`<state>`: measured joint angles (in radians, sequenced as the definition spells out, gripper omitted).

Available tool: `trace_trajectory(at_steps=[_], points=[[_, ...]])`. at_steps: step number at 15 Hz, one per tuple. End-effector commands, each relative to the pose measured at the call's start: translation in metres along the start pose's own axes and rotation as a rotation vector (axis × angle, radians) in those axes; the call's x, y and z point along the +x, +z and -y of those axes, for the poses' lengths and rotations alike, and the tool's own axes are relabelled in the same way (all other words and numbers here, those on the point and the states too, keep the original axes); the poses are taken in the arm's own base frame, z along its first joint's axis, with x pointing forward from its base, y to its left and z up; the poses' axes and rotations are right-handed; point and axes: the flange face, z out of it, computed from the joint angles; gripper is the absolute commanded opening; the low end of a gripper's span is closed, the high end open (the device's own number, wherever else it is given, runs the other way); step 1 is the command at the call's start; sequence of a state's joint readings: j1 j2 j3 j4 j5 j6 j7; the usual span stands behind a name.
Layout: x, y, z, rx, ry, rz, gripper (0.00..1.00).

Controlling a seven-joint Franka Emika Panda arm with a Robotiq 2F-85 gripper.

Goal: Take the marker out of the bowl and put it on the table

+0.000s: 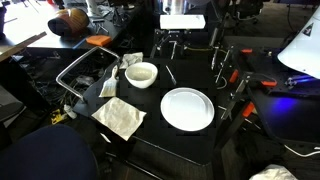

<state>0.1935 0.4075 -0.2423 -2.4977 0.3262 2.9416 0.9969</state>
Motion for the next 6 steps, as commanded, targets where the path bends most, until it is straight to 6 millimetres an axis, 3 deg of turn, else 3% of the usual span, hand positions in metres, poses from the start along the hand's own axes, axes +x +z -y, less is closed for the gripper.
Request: trace_trajectory(at_steps=[1, 2, 3, 6], points=[[-0.007, -0.02, -0.01, 0.025, 0.009, -0.017, 1.0], [-0.008, -0.023, -0.01, 0.03, -0.002, -0.015, 1.0], [-0.003, -0.008, -0.002, 0.005, -0.007, -0.007, 1.0], [-0.004, -0.013, -0.004, 0.011, -0.012, -0.005, 1.0]])
